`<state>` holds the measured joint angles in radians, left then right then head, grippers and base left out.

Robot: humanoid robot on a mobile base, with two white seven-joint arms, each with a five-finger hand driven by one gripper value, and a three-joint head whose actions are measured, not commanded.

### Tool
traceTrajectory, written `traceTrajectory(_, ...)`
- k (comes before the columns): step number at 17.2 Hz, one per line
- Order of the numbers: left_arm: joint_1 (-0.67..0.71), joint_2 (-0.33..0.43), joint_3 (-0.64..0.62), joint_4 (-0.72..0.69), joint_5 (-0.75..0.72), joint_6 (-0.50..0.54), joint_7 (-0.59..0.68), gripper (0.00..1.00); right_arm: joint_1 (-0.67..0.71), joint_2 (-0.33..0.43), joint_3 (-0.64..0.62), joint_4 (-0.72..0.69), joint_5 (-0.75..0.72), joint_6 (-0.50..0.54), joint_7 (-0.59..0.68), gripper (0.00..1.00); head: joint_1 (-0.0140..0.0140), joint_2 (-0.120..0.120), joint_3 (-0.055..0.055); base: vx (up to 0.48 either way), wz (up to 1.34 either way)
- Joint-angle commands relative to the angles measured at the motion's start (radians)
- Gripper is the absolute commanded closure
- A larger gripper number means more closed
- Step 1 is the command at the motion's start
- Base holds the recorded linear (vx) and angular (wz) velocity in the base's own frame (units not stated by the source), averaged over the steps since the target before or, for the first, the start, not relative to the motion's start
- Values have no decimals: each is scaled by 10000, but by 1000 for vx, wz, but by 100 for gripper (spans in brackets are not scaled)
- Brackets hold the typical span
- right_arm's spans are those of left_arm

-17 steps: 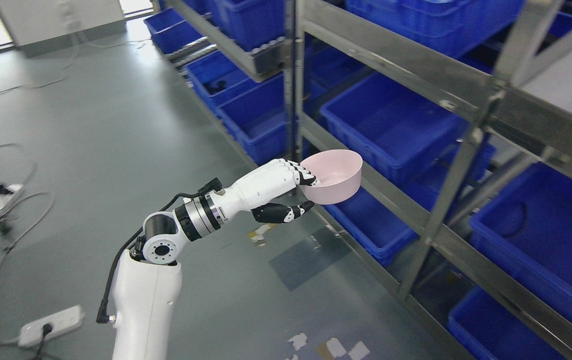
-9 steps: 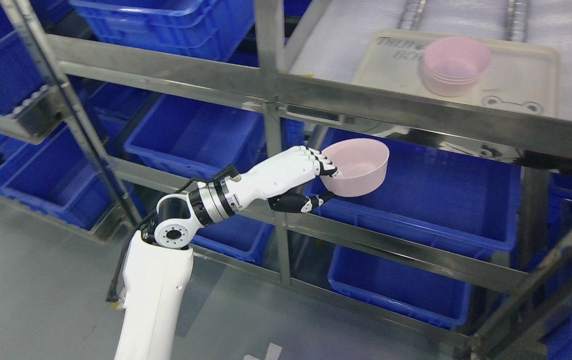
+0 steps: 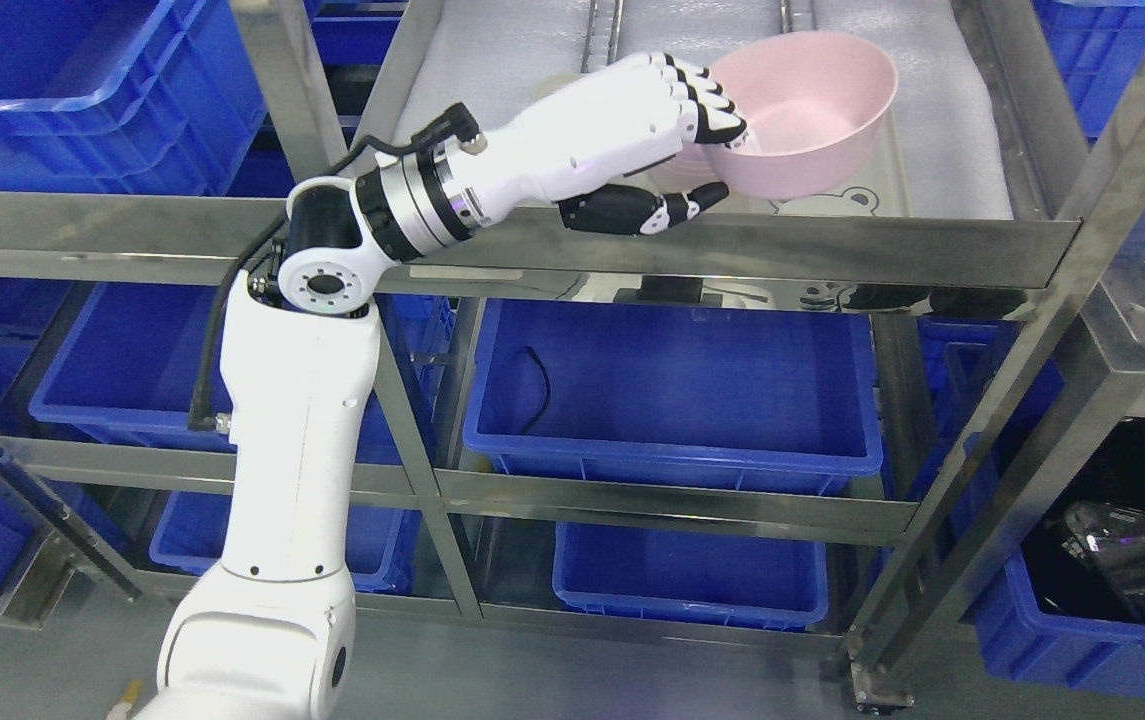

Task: Stack pink IKEA bowl on shelf middle layer
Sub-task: 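Lower the pink bowl onto the stacked pink bowls on the tray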

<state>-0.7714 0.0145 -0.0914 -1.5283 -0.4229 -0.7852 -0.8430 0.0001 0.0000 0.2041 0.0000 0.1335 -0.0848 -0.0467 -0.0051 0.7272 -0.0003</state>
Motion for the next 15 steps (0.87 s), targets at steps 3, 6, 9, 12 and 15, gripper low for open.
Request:
traceTrajectory(3, -1276, 2475, 147, 35, -420, 332, -542, 89, 153, -175, 15, -175, 0, 4, 7, 0, 0, 0, 0, 123, -218)
traceTrajectory(6, -1230, 2740, 117, 20, -205, 443, -1065, 88, 153, -175, 0, -175, 0, 4, 7, 0, 0, 0, 0, 118, -41)
traceTrajectory(9, -970, 2739, -448, -26, -205, 366, -1096, 88, 153, -175, 0, -175, 0, 4, 7, 0, 0, 0, 0, 113, 2)
traceTrajectory(12, -632, 2389, -1352, 477, -600, 351, -928, 88, 153, -175, 0, -175, 0, 4, 7, 0, 0, 0, 0, 111, 1)
traceTrajectory(15, -692, 1653, -1463, 1291, -1583, 351, -866, 88, 153, -175, 0, -175, 0, 4, 7, 0, 0, 0, 0, 98, 43)
